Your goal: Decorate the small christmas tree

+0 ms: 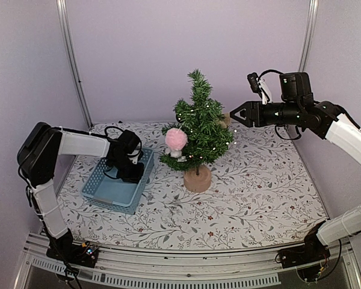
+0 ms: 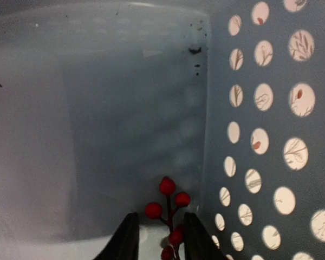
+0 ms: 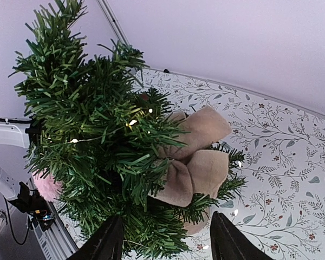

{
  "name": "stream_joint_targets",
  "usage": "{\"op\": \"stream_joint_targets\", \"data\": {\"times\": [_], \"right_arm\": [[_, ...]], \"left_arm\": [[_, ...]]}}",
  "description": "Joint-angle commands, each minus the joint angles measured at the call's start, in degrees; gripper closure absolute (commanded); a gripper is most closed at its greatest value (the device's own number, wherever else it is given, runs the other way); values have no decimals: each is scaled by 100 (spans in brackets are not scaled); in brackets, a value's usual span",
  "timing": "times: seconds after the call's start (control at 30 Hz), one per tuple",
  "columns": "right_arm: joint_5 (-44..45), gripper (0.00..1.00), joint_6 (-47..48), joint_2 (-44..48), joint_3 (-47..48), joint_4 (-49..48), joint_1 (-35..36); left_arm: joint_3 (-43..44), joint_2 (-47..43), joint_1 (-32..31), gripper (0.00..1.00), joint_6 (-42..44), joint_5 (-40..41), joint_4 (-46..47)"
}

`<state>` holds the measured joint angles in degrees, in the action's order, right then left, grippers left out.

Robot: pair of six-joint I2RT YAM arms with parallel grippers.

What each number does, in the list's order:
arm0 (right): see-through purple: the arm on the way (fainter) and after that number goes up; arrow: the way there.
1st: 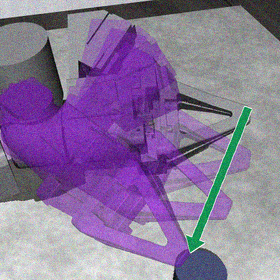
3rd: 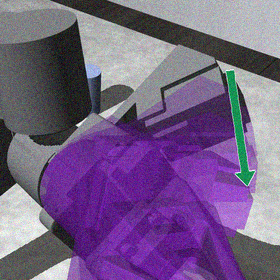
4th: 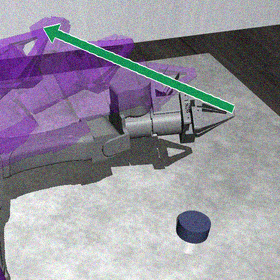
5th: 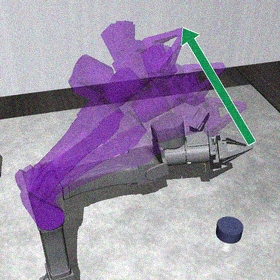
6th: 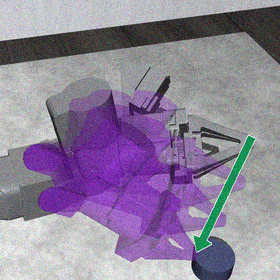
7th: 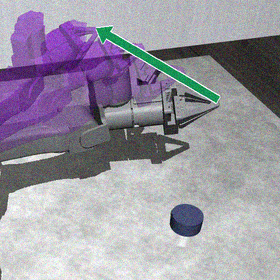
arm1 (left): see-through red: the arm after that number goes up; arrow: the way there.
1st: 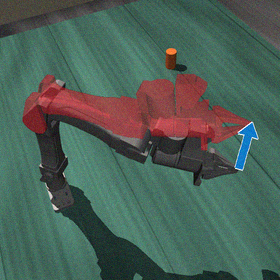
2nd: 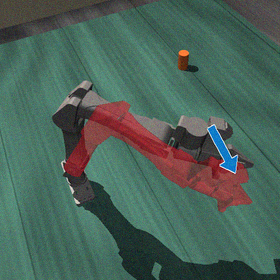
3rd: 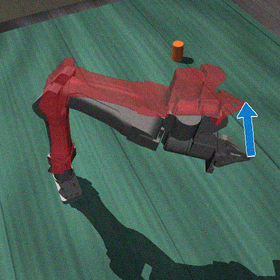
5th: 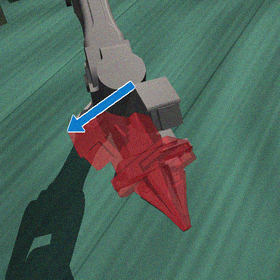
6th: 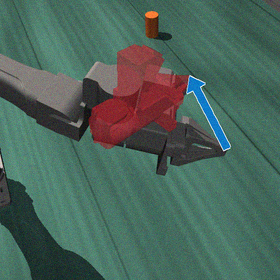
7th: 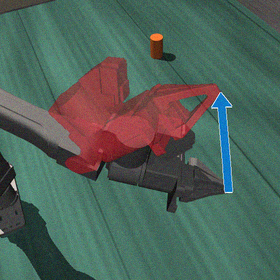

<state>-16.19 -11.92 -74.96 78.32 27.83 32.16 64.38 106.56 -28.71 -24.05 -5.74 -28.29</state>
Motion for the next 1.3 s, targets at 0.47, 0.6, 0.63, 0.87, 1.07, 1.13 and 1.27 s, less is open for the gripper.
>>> {"op": "stream_joint_targets", "data": {"times": [0.47,0.6,0.63,0.87,1.07,1.13,1.27], "right_arm": [[6,42,102,101,-88,-111,-80],[-17,42,133,121,-62,-141,-87],[-23,42,169,113,-18,-134,-93],[-52,42,935,-4,858,144,-85],[-1084,42,787,2,1278,-141,-82],[-1673,42,622,53,1295,-364,-87],[-2392,42,241,20,1385,-596,40]], "left_arm": [[-242,-938,812,100,-191,298,16],[-269,-1511,829,100,-59,59,433],[-309,-1711,830,100,77,-69,608],[-822,-3676,778,100,526,-974,2229],[-526,-4393,-59,100,1156,-818,3039],[-230,-4383,-415,100,1324,-891,3045],[274,-4236,-1183,100,1840,-874,3136]]}}
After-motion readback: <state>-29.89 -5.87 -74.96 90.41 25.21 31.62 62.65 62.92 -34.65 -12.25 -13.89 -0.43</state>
